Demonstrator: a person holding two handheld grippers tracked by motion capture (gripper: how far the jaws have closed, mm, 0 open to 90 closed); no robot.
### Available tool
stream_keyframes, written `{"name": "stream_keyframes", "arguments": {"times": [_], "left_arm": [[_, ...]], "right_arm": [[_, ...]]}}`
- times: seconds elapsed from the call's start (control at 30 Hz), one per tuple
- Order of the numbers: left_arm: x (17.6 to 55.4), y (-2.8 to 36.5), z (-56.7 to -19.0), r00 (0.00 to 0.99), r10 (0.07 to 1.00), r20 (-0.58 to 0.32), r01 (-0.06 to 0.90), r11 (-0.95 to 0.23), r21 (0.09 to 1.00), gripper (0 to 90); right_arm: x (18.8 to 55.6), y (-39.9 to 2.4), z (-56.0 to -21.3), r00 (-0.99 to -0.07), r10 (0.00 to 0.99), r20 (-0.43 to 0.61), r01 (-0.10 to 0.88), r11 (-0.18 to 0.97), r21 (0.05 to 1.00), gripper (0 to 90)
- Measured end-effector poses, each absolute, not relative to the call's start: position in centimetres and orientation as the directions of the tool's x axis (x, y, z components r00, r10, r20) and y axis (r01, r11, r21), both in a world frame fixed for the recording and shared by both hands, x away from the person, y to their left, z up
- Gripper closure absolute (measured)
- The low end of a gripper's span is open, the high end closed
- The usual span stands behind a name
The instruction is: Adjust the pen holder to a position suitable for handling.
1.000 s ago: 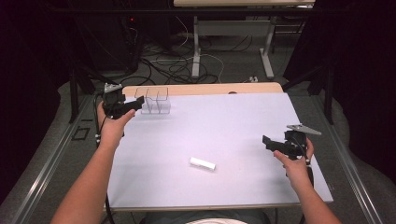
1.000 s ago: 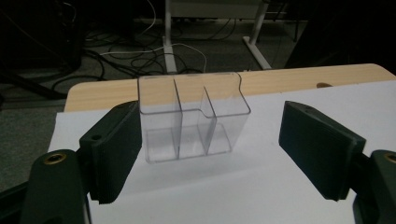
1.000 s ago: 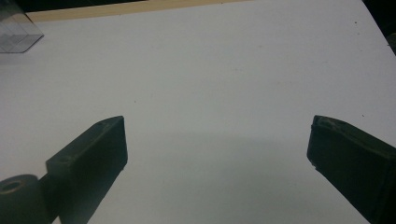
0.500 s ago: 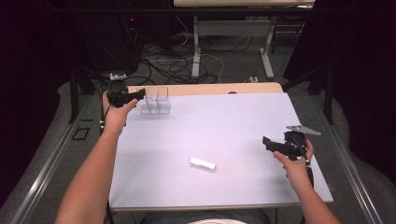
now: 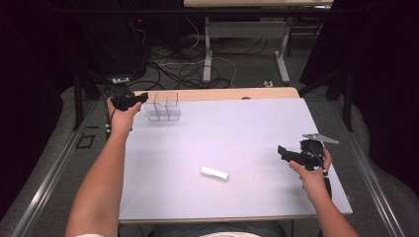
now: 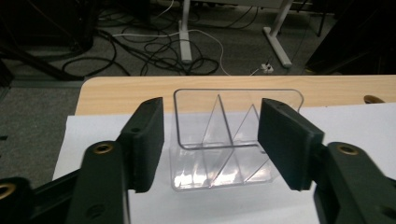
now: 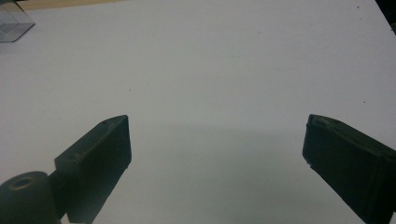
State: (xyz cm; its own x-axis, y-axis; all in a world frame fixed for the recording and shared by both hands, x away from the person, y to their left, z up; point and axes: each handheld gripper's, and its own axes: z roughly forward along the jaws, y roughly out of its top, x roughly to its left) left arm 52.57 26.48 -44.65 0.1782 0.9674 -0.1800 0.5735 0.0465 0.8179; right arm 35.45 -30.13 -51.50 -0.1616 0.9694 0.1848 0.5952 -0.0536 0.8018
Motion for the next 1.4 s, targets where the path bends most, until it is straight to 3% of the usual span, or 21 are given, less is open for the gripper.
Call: {"name": "stream_keyframes", "arguments": {"times": [0.53,1.0,1.4], "left_arm": [[54.4,26.9,-46.8,0.124,0.978,-0.167,0.652,0.047,0.757,65.0],[55.3,26.8,-47.9,0.096,0.985,-0.142,0.649,0.046,0.759,67.3],[55.3,26.3,-48.1,0.101,0.984,-0.148,0.684,0.039,0.729,79.9]], "right_arm": [[35.5,-29.9,-51.7,-0.188,0.961,0.203,0.607,-0.049,0.793,9.8],[35.4,-29.8,-51.6,-0.198,0.956,0.216,0.609,-0.052,0.792,10.4],[35.4,-29.8,-51.6,-0.202,0.955,0.217,0.609,-0.051,0.792,11.2]]}}
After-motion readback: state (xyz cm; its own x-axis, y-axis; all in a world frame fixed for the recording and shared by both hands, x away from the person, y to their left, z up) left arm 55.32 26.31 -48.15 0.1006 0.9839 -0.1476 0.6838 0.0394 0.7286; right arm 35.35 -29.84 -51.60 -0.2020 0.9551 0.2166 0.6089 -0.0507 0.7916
